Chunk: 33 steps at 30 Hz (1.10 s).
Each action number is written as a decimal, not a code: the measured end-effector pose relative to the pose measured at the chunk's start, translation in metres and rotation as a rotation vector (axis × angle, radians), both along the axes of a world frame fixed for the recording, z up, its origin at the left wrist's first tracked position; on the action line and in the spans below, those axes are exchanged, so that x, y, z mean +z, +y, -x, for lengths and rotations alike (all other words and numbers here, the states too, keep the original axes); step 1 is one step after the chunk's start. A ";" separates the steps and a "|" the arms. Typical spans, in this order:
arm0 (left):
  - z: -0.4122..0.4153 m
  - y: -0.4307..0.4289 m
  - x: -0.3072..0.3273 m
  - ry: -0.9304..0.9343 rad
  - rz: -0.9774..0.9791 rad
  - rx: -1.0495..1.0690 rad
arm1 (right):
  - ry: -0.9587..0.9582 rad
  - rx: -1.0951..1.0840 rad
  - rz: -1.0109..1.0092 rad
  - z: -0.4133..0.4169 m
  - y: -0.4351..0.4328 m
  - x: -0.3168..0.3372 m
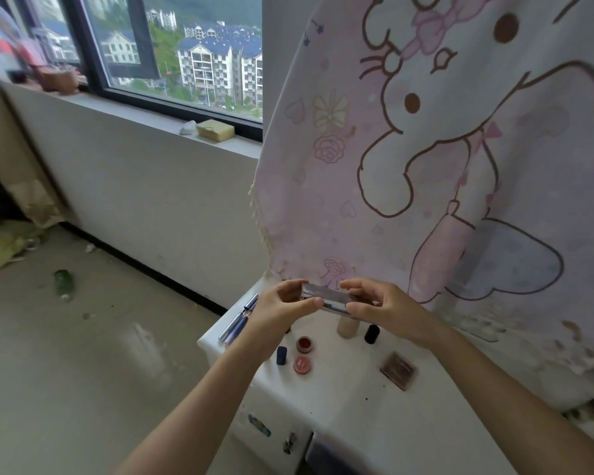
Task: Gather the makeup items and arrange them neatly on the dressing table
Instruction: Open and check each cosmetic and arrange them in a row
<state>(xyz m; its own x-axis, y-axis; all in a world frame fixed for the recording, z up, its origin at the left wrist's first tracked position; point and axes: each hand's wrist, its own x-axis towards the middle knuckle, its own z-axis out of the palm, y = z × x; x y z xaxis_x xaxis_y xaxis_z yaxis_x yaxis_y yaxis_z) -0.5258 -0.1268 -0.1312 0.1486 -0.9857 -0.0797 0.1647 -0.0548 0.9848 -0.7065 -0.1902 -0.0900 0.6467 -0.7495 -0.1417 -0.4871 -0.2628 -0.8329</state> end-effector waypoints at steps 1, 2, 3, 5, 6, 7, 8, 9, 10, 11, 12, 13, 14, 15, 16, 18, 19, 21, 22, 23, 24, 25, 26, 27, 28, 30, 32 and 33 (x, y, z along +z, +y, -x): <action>0.000 0.000 0.000 0.010 0.008 0.002 | 0.005 0.006 0.024 -0.001 0.000 0.000; 0.001 0.000 0.000 0.016 0.016 0.008 | 0.005 0.013 0.046 -0.002 0.000 -0.001; 0.001 0.000 0.000 0.019 0.018 0.013 | -0.001 0.010 0.065 -0.003 0.001 -0.002; 0.001 0.000 0.000 0.029 0.006 0.022 | -0.027 -0.021 0.089 -0.004 0.001 -0.004; 0.001 0.000 -0.001 0.040 0.006 0.023 | -0.039 -0.039 0.104 -0.005 0.002 -0.005; 0.002 0.000 -0.001 0.055 0.006 0.023 | -0.049 -0.053 0.117 -0.005 0.003 -0.005; 0.002 0.000 -0.001 0.071 0.007 0.023 | -0.064 -0.062 0.123 -0.005 0.004 -0.005; 0.002 0.000 -0.002 0.087 0.010 0.023 | -0.083 -0.072 0.127 -0.006 0.004 -0.006; 0.002 0.000 -0.004 0.099 0.012 0.018 | -0.100 -0.084 0.127 -0.006 0.005 -0.006; 0.002 0.000 -0.006 0.106 0.010 0.011 | -0.108 -0.098 0.127 -0.006 0.005 -0.008; 0.002 0.000 -0.008 0.110 0.007 0.004 | -0.114 -0.107 0.123 -0.006 0.005 -0.010; 0.002 -0.001 -0.011 0.110 0.003 0.001 | -0.116 -0.114 0.114 -0.005 0.004 -0.013; 0.002 -0.001 -0.013 0.108 0.002 -0.001 | -0.113 -0.116 0.109 -0.005 0.003 -0.016; 0.002 -0.001 -0.016 0.106 0.004 -0.005 | -0.108 -0.114 0.108 -0.005 0.003 -0.017; 0.002 -0.001 -0.017 0.105 0.003 -0.005 | -0.105 -0.114 0.105 -0.005 0.002 -0.019; 0.002 0.001 -0.019 0.100 0.011 -0.012 | -0.140 -0.139 0.083 -0.005 0.001 -0.020; 0.001 0.002 -0.020 0.102 0.020 -0.022 | -0.170 -0.158 0.052 -0.004 0.000 -0.021; 0.000 0.003 -0.022 0.115 0.029 -0.054 | -0.162 -0.157 0.036 -0.002 -0.002 -0.022; -0.001 0.003 -0.023 0.122 0.024 -0.057 | -0.122 -0.127 0.042 -0.001 -0.002 -0.022; -0.001 0.003 -0.025 0.133 0.023 -0.060 | -0.088 -0.099 0.042 -0.001 -0.003 -0.022; -0.002 0.004 -0.025 0.145 0.023 -0.070 | -0.062 -0.084 0.038 -0.002 -0.002 -0.022; -0.001 0.005 -0.026 0.158 0.024 -0.089 | -0.052 -0.076 0.030 -0.002 -0.001 -0.021; 0.000 0.006 -0.026 0.175 0.022 -0.103 | -0.044 -0.077 0.022 -0.002 -0.001 -0.021; 0.001 0.007 -0.028 0.197 0.017 -0.117 | -0.043 -0.078 0.016 -0.001 0.000 -0.020; 0.002 0.009 -0.029 0.223 0.009 -0.124 | -0.040 -0.087 0.009 -0.001 0.000 -0.021; 0.001 0.011 -0.034 0.277 -0.020 -0.123 | -0.045 -0.118 -0.019 -0.001 0.001 -0.025; 0.001 0.011 -0.040 0.318 -0.071 -0.116 | -0.062 -0.156 -0.083 -0.001 0.003 -0.030; 0.001 0.012 -0.044 0.341 -0.099 -0.121 | -0.070 -0.169 -0.125 0.000 0.005 -0.034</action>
